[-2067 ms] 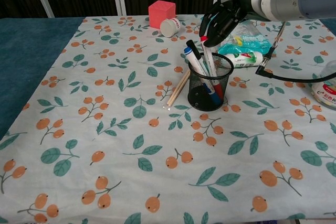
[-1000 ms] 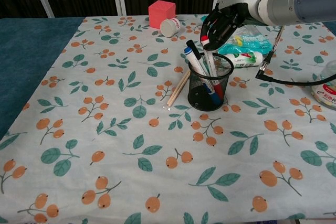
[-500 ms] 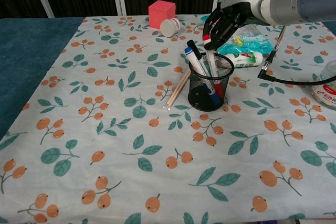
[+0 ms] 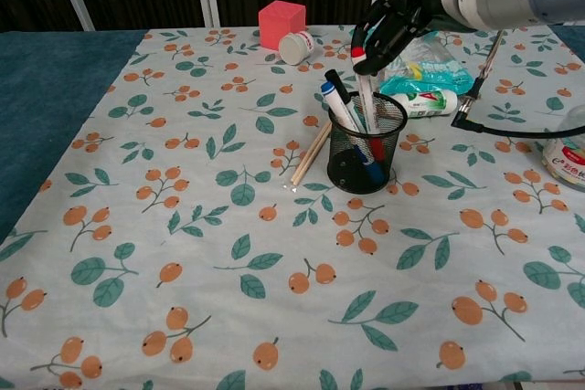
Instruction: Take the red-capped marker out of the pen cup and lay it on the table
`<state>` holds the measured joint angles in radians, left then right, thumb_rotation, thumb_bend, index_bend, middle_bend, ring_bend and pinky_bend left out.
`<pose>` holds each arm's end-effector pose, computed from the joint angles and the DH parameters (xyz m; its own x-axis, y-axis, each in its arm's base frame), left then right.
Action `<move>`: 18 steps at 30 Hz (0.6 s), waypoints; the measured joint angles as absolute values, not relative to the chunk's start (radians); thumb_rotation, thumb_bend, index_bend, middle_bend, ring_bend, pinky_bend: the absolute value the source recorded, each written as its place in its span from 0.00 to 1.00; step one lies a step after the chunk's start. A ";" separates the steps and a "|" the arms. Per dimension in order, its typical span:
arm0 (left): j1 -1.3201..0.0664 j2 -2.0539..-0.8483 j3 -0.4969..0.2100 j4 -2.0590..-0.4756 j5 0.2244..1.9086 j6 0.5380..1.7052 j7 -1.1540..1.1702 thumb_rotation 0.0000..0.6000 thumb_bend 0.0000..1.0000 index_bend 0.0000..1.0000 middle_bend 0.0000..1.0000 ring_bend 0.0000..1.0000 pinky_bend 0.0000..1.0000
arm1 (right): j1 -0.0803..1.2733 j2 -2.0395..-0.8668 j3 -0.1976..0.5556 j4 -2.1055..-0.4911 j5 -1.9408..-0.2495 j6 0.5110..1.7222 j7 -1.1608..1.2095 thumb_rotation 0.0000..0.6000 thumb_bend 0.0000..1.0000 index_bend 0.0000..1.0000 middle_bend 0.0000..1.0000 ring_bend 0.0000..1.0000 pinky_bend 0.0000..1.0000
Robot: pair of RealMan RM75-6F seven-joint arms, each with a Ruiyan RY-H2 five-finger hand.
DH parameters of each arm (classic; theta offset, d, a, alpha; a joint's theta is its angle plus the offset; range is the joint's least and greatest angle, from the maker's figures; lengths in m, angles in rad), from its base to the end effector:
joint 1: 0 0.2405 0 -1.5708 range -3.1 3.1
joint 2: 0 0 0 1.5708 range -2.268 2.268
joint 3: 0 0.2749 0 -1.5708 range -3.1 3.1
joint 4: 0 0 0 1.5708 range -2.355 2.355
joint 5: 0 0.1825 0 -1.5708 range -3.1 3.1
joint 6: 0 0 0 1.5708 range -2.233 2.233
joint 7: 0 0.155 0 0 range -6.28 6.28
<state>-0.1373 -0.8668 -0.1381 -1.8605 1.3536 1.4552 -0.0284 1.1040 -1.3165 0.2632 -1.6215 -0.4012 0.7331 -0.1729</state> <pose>-0.2789 0.2169 0.2656 0.3487 -0.0719 0.9345 0.9370 0.0466 -0.3461 -0.0814 -0.4231 0.0577 0.0405 -0.5100 0.8592 -0.9962 -0.0865 -0.0044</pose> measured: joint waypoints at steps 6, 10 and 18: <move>-0.137 -0.867 -0.139 -1.858 1.349 1.453 -0.030 1.00 0.17 0.08 0.00 0.00 0.00 | 1.087 -1.255 0.297 -1.671 -0.412 0.738 -0.135 1.00 0.50 0.63 0.61 0.34 0.19; -0.137 -0.868 -0.137 -1.858 1.352 1.453 -0.027 1.00 0.17 0.08 0.00 0.00 0.00 | 1.068 -1.193 0.330 -1.711 -0.419 0.744 -0.100 1.00 0.50 0.63 0.61 0.34 0.19; -0.135 -0.869 -0.137 -1.859 1.351 1.457 -0.020 1.00 0.17 0.08 0.00 0.00 0.00 | 1.009 -1.040 0.382 -1.771 -0.427 0.735 -0.022 1.00 0.50 0.64 0.61 0.34 0.19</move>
